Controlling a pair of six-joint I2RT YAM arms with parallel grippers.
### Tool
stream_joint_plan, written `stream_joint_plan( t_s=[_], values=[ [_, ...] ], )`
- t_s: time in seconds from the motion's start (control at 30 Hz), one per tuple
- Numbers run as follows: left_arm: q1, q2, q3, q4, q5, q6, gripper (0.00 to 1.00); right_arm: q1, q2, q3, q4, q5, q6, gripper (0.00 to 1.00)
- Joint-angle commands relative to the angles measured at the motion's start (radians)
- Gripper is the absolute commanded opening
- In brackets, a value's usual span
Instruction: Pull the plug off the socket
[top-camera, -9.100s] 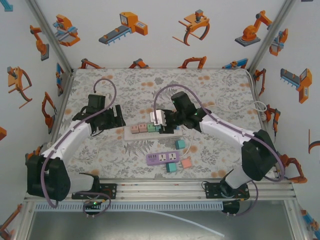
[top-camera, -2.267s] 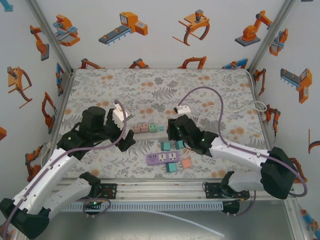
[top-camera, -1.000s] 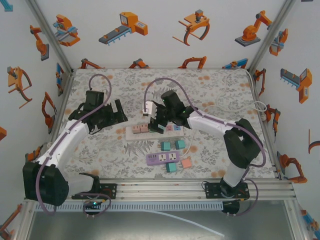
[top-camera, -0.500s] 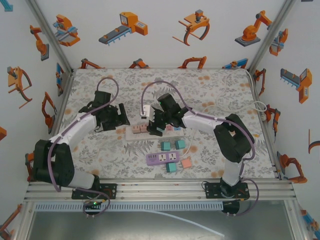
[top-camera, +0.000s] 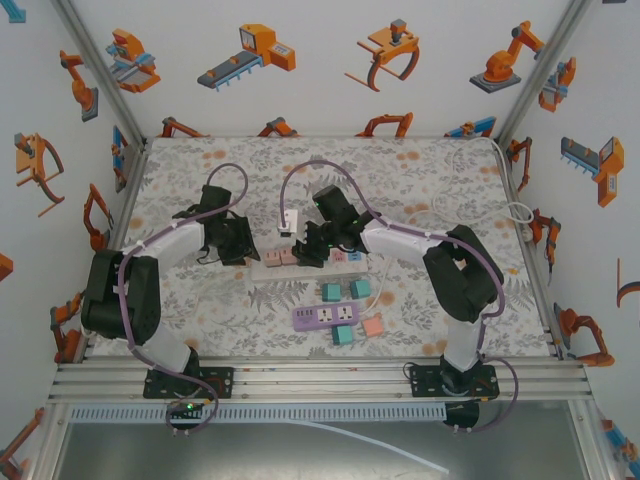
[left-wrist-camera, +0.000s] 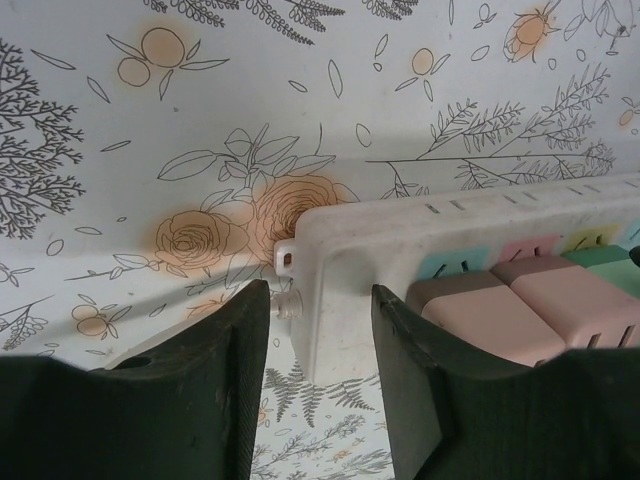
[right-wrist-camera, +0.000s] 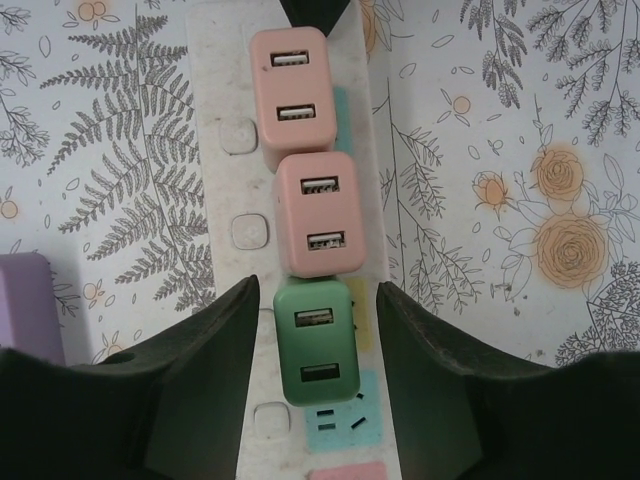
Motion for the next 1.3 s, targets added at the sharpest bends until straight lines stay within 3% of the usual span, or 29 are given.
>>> stream_joint_plan(
  t_s=[0.0, 0.23, 0.63, 0.9, 1.27],
  values=[
    [0.001, 0.004, -0.002, 0.014, 0.021, 0.013, 0.45, -0.007, 0.008, 0.042, -0.021, -0.044, 0.013, 0.46],
    [-0.002, 0.013, -0.018, 0.01, 0.012, 0.015, 0.42, -0.007, 0.011, 0.053, -0.033, -0.06, 0.017, 0.33],
    [-0.061, 0.028, -0.037, -0.076, -0.135, 0.046, 0.37, -0.007, 0.008, 0.081, -0.037, -0.06, 0.015, 0.23],
    [-0.084, 0.044, -0.048, -0.109, -0.217, 0.044, 0.36, -0.007, -0.019, 0.097, -0.03, -0.062, 0.014, 0.2],
    [-0.087, 0.057, -0.048, -0.107, -0.225, 0.045, 0.36, -0.007, -0.06, 0.097, -0.011, -0.072, 0.014, 0.16]
  ],
)
